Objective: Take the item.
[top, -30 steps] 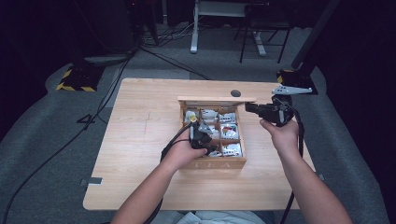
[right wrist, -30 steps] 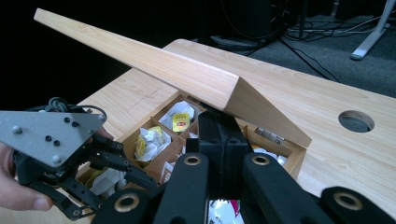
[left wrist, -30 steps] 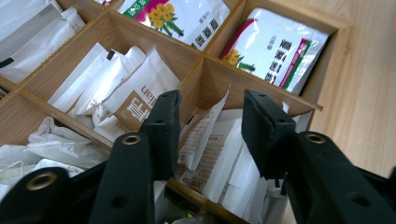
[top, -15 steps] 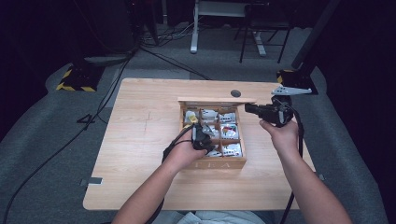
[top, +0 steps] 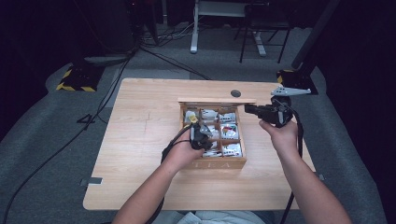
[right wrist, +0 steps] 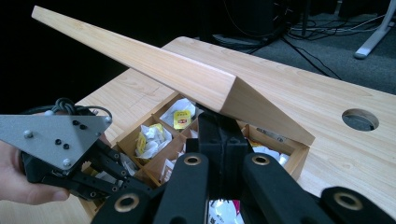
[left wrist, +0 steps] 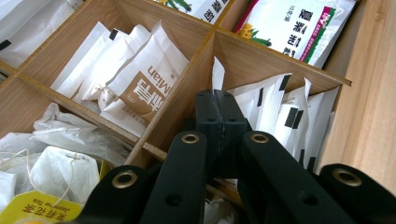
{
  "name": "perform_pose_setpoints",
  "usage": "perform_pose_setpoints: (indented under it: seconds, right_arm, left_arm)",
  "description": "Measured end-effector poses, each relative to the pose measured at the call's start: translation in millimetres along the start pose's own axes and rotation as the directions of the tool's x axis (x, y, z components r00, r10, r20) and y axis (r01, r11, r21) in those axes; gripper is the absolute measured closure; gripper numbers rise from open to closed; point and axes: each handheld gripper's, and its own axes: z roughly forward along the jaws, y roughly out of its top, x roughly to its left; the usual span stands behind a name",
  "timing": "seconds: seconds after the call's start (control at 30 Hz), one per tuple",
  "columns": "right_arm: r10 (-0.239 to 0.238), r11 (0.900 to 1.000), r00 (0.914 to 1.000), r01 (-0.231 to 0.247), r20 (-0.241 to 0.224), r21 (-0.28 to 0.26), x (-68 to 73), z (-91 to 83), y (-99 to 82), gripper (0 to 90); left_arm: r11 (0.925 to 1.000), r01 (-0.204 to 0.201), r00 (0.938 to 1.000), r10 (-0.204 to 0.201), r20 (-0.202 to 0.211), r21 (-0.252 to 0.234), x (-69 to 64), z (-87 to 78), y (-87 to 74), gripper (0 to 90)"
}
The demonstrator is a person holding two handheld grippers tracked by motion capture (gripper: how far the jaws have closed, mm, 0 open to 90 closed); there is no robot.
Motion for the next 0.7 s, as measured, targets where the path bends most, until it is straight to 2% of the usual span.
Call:
perform_pose_setpoints:
  seconds: [0.47,0.57,0.7]
  right_arm:
    - [-0.001,1.0,1.0,0.001,0.002,0.002,-0.1,0.1,0.7,89.9]
    - [0.0,1.0,1.0,0.0,0.003,0.003,0.0,0.1,1.1,89.9]
    - [-0.001,1.0,1.0,0.001,0.005,0.005,0.1,0.1,1.6,89.9]
  left_arm:
    - [0.9984,-0.019,0.9993,0.02,0.03,-0.053,-2.8,-9.5,5.2,90.0]
    - [0.995,-0.005,0.9983,0.011,0.057,-0.099,-3.3,-18.3,6.8,90.0]
    - [0.9917,-0.001,0.998,0.009,0.062,-0.128,-3.0,-27.4,8.5,90.0]
